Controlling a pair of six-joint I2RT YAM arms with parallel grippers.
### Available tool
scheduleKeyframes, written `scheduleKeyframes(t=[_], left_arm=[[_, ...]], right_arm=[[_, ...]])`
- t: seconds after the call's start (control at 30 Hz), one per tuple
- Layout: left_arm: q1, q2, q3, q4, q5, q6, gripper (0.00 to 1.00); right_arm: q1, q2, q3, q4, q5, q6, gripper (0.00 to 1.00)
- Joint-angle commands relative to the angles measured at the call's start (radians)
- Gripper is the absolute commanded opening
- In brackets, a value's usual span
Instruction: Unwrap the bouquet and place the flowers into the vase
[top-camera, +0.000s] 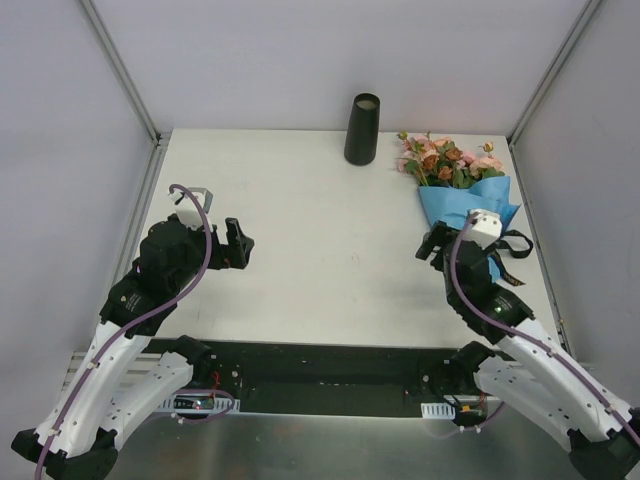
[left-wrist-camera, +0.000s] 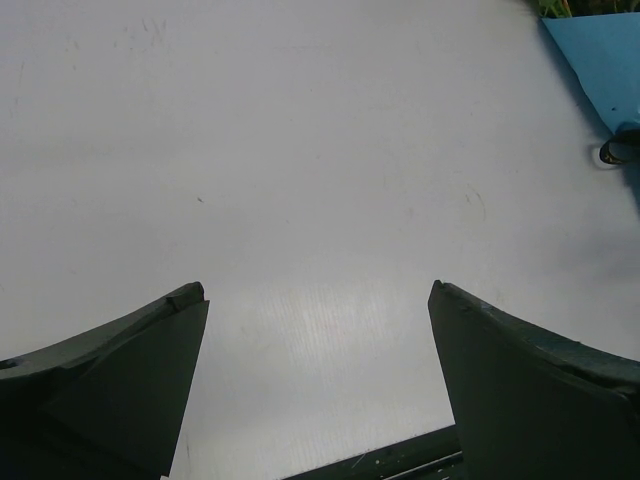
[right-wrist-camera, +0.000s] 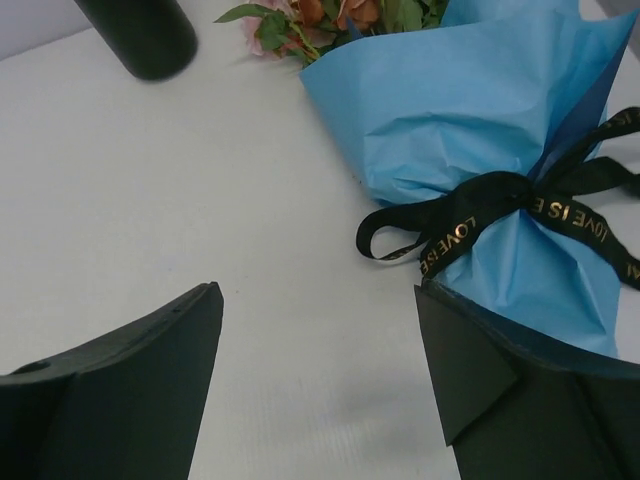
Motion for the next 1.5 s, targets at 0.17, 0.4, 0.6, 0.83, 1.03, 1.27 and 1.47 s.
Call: scheduleKeyframes(t=[0.17, 0.4, 0.6, 0.83, 1.03, 1.27, 1.47], left_arm=[[-0.003, -0.005, 0.011, 0.033, 0.047, 0.031, 0.97], [-0.003, -0.028, 0.005, 0.036, 0.037, 0.032, 0.97], [-0.003, -0.025, 0.006, 0.035, 0.024, 0.038, 0.97], [-0.003, -0.022, 0.006, 0.035, 0.026, 0.038, 0.97], [-0.003, -0.026, 0.005, 0.035, 0.017, 0.043, 0.97], [-0.003, -0.022, 0.003, 0.035, 0.017, 0.047, 0.97], [-0.003, -0.036, 0.0, 0.035, 0.003, 0.047, 0.97]], right_arm=[[-0.042, 0.442, 0.131, 0.232, 0.16, -0.498, 0.8], [-0.119, 0.764, 0.275, 0.177, 0.218, -0.584, 0.79], [-0.177, 0.918, 0.323, 0.178, 0.177, -0.626, 0.76], [-0.243, 0.996, 0.366, 0.188, 0.103, -0.633, 0.69], [-0.28, 1.032, 0.398, 0.159, 0.005, -0.611, 0.58], [-0.301, 1.065, 0.418, 0.119, 0.017, -0.604, 0.42], [-0.304, 1.082, 0.441, 0.065, -0.006, -0.589, 0.22]])
